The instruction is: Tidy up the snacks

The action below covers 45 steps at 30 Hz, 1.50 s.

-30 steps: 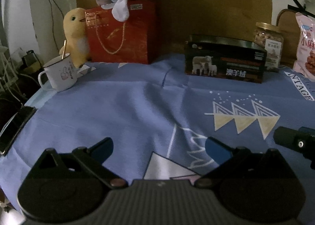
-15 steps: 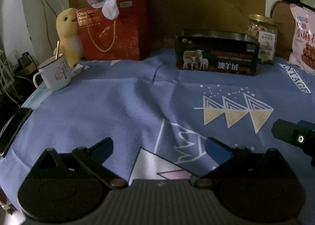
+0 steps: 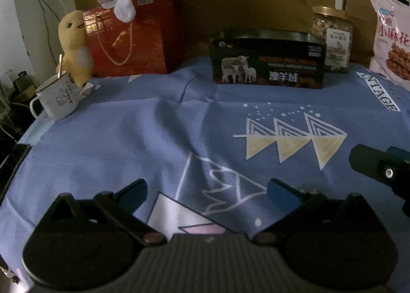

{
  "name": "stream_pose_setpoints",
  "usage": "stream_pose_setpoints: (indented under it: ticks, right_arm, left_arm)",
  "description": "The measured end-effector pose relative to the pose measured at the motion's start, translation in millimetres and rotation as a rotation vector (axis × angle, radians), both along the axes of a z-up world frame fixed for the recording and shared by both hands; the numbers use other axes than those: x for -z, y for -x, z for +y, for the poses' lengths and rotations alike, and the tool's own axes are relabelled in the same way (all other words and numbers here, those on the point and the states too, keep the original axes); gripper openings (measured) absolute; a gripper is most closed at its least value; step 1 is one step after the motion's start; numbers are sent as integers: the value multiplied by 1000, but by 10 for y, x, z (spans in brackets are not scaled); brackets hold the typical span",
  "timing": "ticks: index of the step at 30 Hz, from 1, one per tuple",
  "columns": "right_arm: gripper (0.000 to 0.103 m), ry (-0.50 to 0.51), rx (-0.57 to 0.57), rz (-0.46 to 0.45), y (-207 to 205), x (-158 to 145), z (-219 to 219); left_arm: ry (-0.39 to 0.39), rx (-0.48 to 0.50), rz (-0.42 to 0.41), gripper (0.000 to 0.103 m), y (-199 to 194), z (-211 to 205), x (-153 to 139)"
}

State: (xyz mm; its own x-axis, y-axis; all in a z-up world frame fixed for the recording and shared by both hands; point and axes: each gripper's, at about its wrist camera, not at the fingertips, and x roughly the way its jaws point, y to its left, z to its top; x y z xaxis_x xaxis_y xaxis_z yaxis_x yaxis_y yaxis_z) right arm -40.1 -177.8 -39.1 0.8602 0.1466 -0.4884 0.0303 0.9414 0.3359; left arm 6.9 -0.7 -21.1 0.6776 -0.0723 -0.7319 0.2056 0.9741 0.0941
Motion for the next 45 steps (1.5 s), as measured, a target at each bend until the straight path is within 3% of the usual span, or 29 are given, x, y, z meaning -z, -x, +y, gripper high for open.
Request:
stream_pose_setpoints:
  ticks: [20,32,45]
  right_arm:
    - [85,27,13,3,3,-31,83]
    - [85,0,10,59,-243,-20,38]
    - [85,14,2,55,-236,-26,47]
  left_arm:
    - [13,25,10,103,21,36,42]
    - [-45,-81,-8,103,171,269,-17]
    - [-16,-62,-15,103,225,324,-43]
